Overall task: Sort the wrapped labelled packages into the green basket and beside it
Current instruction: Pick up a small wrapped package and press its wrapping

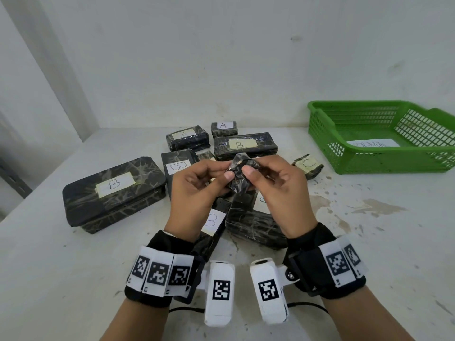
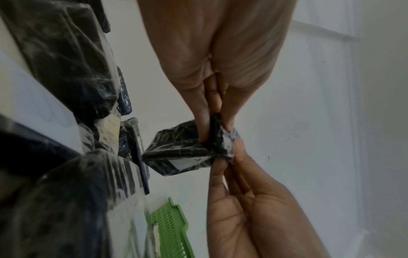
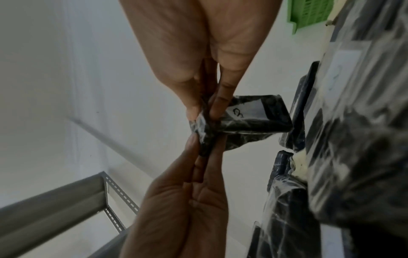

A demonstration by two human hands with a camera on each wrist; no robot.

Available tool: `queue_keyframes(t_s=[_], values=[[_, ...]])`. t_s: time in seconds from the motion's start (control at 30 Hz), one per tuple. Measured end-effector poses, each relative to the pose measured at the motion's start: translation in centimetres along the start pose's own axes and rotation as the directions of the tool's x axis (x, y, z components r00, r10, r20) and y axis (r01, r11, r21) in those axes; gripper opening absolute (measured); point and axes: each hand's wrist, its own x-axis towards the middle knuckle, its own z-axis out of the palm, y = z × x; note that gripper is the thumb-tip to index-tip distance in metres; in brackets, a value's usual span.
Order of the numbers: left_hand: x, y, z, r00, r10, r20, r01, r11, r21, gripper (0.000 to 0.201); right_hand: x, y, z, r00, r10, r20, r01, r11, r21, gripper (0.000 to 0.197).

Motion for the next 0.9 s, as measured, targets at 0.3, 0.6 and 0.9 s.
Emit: queue_keyframes(t_s=[0.3, 0.6, 0.9], values=[[-0.28, 0.30, 0.37, 0.998, -0.051, 0.044, 0.051, 0.999, -0.005, 0.014, 0.12, -0.20, -0.29, 0.995, -0.099, -0.032, 0.094, 0.987, -0.128, 0.016], [-0.16, 0.24, 0.12, 0.997, -0.064, 0.052, 0.062, 0.998, 0.032, 0.012, 0.16, 0.10, 0.16, 0.993, -0.114, 0.019, 0.116, 0.979, -0.166, 0.022], [0.18, 0.05, -0.41, 0.996, -0.083, 0.019, 0.083, 0.996, 0.031, 0.011, 0.00, 0.08, 0.26, 0.993, -0.050, 0.107, 0.059, 0.995, -0.082, 0.005]])
